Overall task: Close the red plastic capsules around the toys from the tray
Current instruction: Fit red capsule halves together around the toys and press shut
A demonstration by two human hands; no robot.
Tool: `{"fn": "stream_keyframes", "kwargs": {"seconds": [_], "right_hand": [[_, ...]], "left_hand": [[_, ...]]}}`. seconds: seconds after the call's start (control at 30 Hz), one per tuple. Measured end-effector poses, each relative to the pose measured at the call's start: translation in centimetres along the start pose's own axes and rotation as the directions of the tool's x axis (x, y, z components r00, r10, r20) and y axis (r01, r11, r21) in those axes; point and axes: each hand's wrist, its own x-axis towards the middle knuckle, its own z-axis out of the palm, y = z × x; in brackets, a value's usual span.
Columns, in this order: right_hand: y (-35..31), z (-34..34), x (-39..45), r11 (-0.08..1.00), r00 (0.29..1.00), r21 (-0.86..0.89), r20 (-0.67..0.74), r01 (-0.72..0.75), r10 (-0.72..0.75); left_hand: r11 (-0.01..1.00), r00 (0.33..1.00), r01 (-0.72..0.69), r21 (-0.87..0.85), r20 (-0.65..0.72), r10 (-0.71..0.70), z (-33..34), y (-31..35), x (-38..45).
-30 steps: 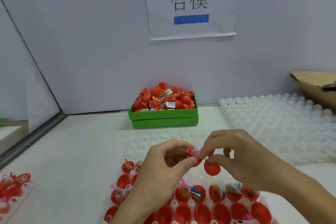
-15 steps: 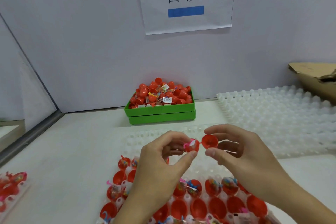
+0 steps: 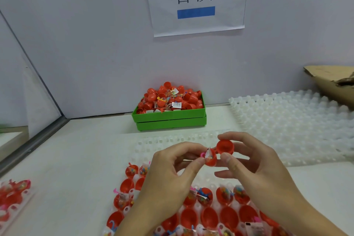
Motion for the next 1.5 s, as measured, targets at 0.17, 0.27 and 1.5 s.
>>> {"fn": "stream_keyframes", "kwargs": {"seconds": [0.17,0.27,1.5], "right_hand": [[-0.1,0.1,0.1,1.0,1.0,0.018,-0.022,0.011,-0.011],[-0.1,0.1,0.0,1.0,1.0,0.02,-0.018,0.009,-0.009],[-0.5,0.3,-0.1,0.984,0.992,0.158,-0.077,-0.085,0.099]], "left_hand": [[1.0,0.998,-0.009,0.021,-0.056,0.01,0.0,0.1,0.1],[0.999,0.996,-0.031,0.026,-0.086,0.033,0.2,0.1,0.1],[0.993,0.982,-0.104,0.054,-0.154,0.111,1.9,0.3,-0.4]]}}
